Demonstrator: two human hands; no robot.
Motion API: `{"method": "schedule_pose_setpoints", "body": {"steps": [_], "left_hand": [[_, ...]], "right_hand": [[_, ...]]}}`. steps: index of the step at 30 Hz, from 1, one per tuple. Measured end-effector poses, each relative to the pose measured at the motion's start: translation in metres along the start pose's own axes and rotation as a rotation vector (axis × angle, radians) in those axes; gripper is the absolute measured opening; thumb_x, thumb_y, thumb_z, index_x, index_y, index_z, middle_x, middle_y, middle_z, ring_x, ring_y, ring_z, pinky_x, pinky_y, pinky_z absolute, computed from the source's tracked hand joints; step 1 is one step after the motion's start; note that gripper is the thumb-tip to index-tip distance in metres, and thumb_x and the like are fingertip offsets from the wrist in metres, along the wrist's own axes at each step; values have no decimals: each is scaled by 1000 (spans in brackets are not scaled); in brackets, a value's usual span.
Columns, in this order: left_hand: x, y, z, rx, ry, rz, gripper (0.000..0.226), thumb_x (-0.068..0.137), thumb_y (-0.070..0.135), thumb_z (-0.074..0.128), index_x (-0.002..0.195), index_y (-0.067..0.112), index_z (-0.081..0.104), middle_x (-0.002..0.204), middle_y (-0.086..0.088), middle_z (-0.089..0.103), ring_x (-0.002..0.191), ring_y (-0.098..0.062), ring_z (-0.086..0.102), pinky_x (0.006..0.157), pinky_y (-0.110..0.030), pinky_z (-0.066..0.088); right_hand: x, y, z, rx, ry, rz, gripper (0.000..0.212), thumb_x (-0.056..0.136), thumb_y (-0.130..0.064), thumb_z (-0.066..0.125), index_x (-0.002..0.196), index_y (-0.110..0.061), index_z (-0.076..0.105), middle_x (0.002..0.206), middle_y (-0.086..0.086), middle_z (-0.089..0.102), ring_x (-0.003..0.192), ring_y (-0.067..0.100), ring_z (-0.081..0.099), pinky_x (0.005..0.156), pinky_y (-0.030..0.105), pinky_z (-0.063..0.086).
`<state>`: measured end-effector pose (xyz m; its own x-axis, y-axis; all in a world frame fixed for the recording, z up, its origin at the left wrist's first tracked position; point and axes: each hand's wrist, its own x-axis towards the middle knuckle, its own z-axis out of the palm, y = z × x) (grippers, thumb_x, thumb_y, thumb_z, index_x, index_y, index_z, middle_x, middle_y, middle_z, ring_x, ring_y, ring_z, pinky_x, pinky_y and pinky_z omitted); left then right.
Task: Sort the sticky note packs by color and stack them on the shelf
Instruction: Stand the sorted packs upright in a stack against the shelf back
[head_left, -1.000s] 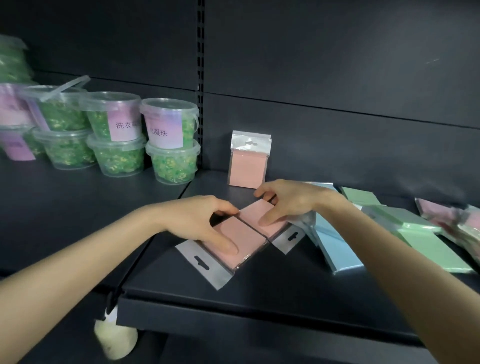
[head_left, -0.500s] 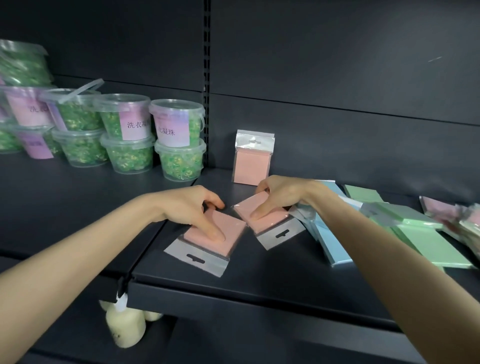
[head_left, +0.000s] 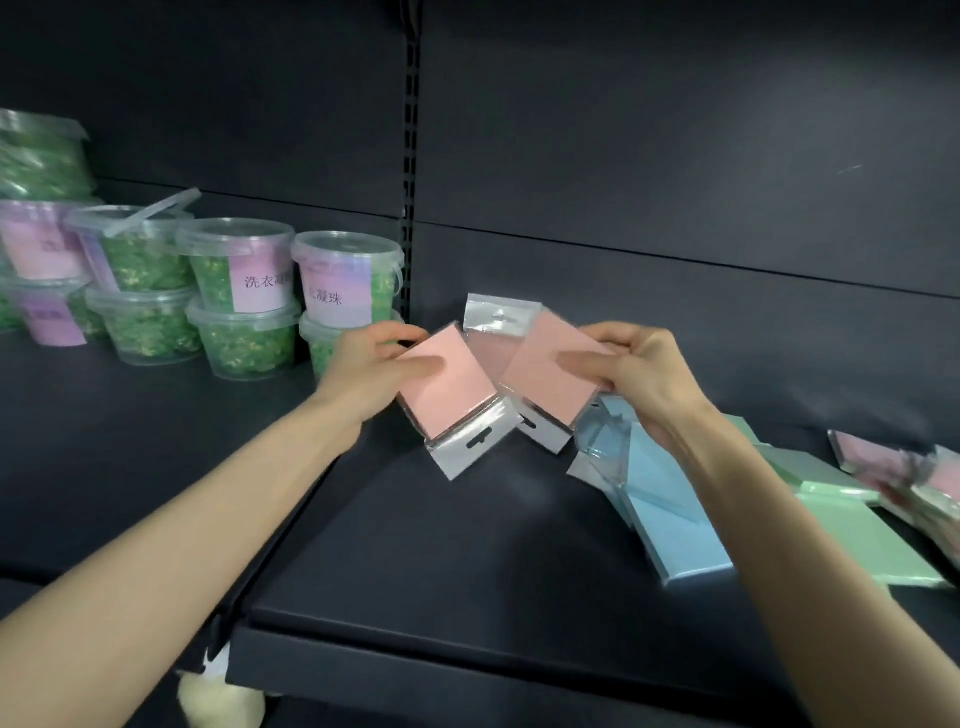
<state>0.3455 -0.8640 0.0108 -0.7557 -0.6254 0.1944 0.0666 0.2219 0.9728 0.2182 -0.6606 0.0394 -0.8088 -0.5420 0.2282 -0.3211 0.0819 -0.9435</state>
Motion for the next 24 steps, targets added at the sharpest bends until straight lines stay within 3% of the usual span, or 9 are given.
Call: {"method": "schedule_pose_setpoints", "body": {"steps": [2,6,9,13,15,17,21,24], "left_hand": [[0,0,15,-63,128,53,24,77,7,74,99,16,67,87,3,69,79,-9,64,69,-16,48],[-4,-7,39,-92,279,130,28,79,8,72,86,22,50,80,1,63,65,-7,54,56,-9,42],[-9,-14,47,-132,209,95,37,79,2,70,100,24,48,88,-1,63,70,-12,57,59,-19,50],[-15,-21,52,-196,76,8,29,80,-2,67,95,22,59,86,-4,62,83,-21,61,79,-45,55],[-16,-24,51,-270,47,-27,20,82,1,67,89,18,59,76,0,59,78,-14,61,73,-34,56],[-15,-25,49,-295,53,-40,14,81,8,71,85,16,61,73,4,60,71,-6,59,65,-21,51],[-12,-27,45,-393,19,-101,21,80,3,72,94,11,58,86,-4,69,80,-16,62,69,-25,50],[-16,-26,47,-410,-91,-90,37,82,-7,65,113,13,55,95,-7,71,90,-21,68,72,-30,58]], "right_hand": [[-3,4,-6,63,86,-27,15,77,1,72,89,-6,67,71,-2,72,58,7,66,49,14,46],[-4,15,-12,163,217,-81,37,80,9,65,110,-11,53,90,0,69,66,3,66,52,12,46],[-4,19,-16,201,212,-79,51,81,10,63,119,-21,50,96,1,68,77,9,65,57,16,49],[-6,23,-12,259,167,-15,34,80,9,64,97,-20,56,88,0,70,75,18,66,66,34,52],[-7,25,-9,263,164,-7,27,80,6,66,90,-16,56,85,4,71,74,21,66,71,38,49],[-7,26,-7,244,162,-15,21,80,3,68,89,-11,55,83,7,72,76,22,67,74,32,53],[-6,25,-5,290,147,-7,26,81,6,66,97,-9,50,87,8,70,72,17,68,58,19,53],[-7,26,-1,329,88,13,39,81,10,64,109,-13,53,99,7,68,84,21,70,65,29,58]]}}
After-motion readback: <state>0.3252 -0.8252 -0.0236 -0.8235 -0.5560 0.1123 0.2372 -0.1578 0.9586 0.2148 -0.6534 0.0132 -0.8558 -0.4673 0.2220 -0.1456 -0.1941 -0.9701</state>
